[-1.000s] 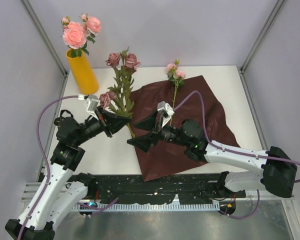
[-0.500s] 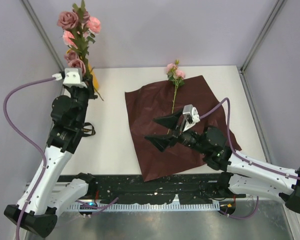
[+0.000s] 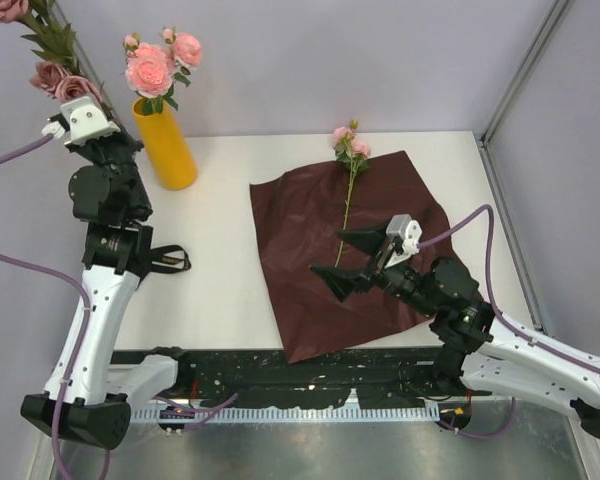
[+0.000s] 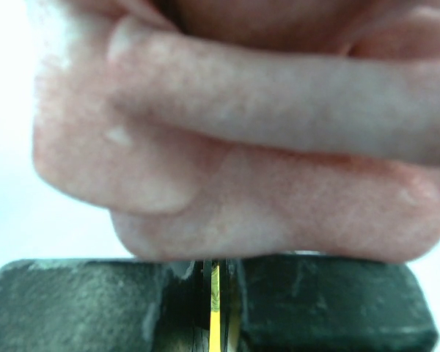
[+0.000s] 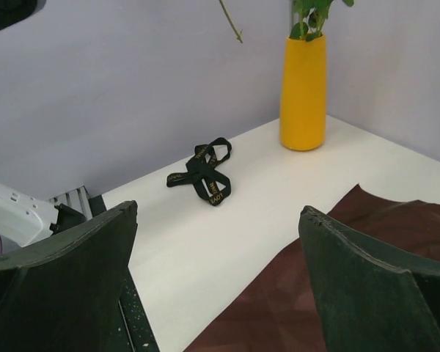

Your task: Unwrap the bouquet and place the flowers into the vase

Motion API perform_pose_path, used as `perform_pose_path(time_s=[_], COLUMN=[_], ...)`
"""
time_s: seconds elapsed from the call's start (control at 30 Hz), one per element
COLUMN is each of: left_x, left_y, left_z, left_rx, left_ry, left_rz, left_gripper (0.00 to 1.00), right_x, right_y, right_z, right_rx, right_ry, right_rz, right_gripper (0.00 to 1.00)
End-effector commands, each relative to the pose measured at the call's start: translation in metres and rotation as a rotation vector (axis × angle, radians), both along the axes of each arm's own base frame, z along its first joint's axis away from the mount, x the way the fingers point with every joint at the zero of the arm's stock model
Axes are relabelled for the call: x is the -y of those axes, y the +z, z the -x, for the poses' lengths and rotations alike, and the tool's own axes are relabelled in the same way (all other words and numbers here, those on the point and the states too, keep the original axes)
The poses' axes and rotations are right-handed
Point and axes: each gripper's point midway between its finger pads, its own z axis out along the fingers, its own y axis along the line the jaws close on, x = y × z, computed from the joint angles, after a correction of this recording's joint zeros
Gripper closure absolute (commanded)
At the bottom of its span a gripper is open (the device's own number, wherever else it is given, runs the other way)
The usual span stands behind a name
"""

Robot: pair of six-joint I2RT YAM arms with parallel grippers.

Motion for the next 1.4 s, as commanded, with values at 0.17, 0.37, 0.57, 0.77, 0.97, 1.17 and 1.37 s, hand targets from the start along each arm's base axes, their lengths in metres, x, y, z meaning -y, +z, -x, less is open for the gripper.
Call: perform_pose_path(time_s=[0.17, 0.37, 0.57, 0.77, 0.97, 1.17, 1.37], left_x=[-0.021, -0.024, -0.026, -0.027, -0.025, -0.025, -0.019], left_y=[0.040, 0.029, 0.026, 0.018, 0.006, -0.007, -0.038], left_z=[-0.027, -0.055, -0.081, -0.100, -0.119, -0.132, -0.149], left_rx=[0.247, 0.256, 0.251, 0.260, 0.260, 0.225, 0.161], left_ry=[0.062, 0.114, 0.170, 0.166, 0.109, 0.103, 0.055], left_rz=[0.097, 0.081, 0.002, -0.004, 0.016, 0.017, 0.019], left_gripper=[1.00, 1.00, 1.00, 1.00, 1.00, 1.00, 1.00], right_x=[0.035, 0.062, 0.077, 0.077, 0.078, 0.079, 0.078], right_y=[0.048, 0.047, 0.057, 0.056, 0.054, 0.055, 0.052], right_z=[0.010, 0.014, 0.020, 0.015, 0.012, 0.011, 0.010], right_rx=[0.094, 0.120, 0.142, 0.150, 0.144, 0.144, 0.142], right_ry=[-0.056, -0.116, -0.132, -0.159, -0.173, -0.182, -0.187], right_rz=[-0.042, -0.035, -0.064, -0.043, -0.039, -0.040, -0.033], right_gripper=[0.05, 0.04, 0.05, 0.04, 0.05, 0.04, 0.05])
